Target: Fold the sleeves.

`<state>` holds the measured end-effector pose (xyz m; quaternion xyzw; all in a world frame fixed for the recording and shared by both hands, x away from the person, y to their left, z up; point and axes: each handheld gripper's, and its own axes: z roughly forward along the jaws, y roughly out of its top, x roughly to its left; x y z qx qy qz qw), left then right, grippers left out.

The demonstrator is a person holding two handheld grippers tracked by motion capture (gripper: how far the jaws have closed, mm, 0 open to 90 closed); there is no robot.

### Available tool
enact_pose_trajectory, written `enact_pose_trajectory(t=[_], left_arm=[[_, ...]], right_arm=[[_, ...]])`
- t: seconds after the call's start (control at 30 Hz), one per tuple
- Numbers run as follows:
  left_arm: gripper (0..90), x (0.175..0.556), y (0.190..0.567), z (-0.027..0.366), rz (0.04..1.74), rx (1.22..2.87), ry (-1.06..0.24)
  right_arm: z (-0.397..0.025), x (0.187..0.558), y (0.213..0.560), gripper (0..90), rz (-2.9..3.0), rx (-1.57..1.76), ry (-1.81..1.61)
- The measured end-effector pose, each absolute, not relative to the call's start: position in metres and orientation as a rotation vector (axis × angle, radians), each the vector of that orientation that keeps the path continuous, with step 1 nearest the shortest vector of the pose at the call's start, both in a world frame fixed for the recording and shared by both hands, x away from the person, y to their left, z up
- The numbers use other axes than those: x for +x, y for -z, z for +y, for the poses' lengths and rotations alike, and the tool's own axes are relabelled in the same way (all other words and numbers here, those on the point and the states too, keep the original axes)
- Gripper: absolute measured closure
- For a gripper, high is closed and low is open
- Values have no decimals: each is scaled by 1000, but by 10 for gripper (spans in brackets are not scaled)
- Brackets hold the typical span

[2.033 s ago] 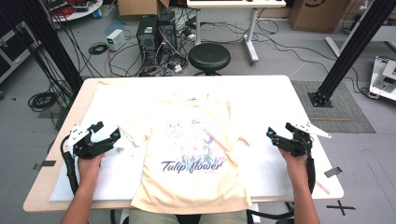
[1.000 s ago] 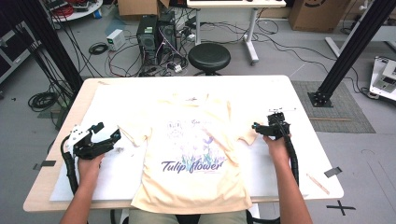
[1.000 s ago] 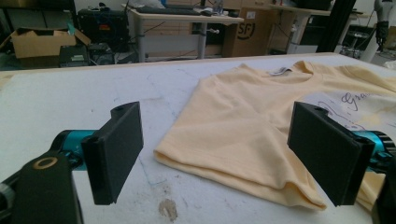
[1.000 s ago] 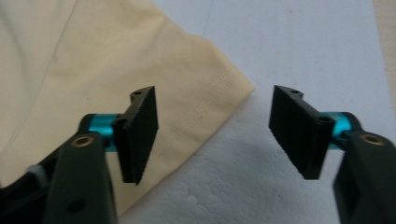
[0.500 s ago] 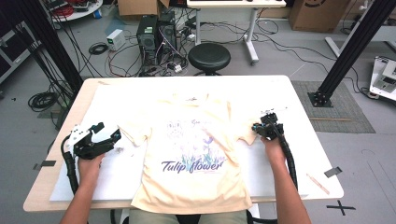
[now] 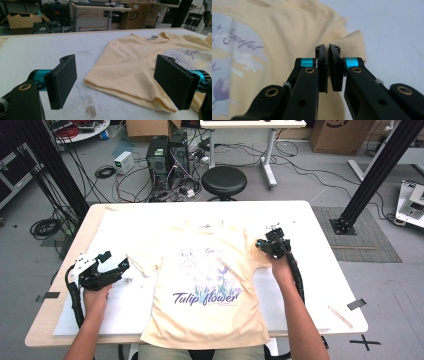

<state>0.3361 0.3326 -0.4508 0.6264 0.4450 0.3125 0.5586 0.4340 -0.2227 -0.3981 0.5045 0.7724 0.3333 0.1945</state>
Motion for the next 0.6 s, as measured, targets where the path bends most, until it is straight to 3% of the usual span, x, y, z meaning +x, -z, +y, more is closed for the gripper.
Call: enact_pose_trajectory(t=[0.33, 0.37, 0.43, 0.53, 0.6], left_arm=[[186, 336, 451, 333, 1048, 1476, -731], [186, 336, 451, 333, 1047, 1476, -731], [186, 336, 451, 333, 1040, 1482, -736], [186, 336, 451, 333, 1038, 1484, -740], [187, 336, 451, 333, 1038, 1488, -738]], right_arm=[[-156, 452, 389, 833, 2260, 1331, -1020], [-149, 452, 386, 683, 2245, 1325, -1057], [-153, 451, 379, 639, 2170, 1325, -1071], [-164, 452, 377, 653, 2132, 1331, -1015], [-174, 452, 379, 720, 2126, 1336, -885]])
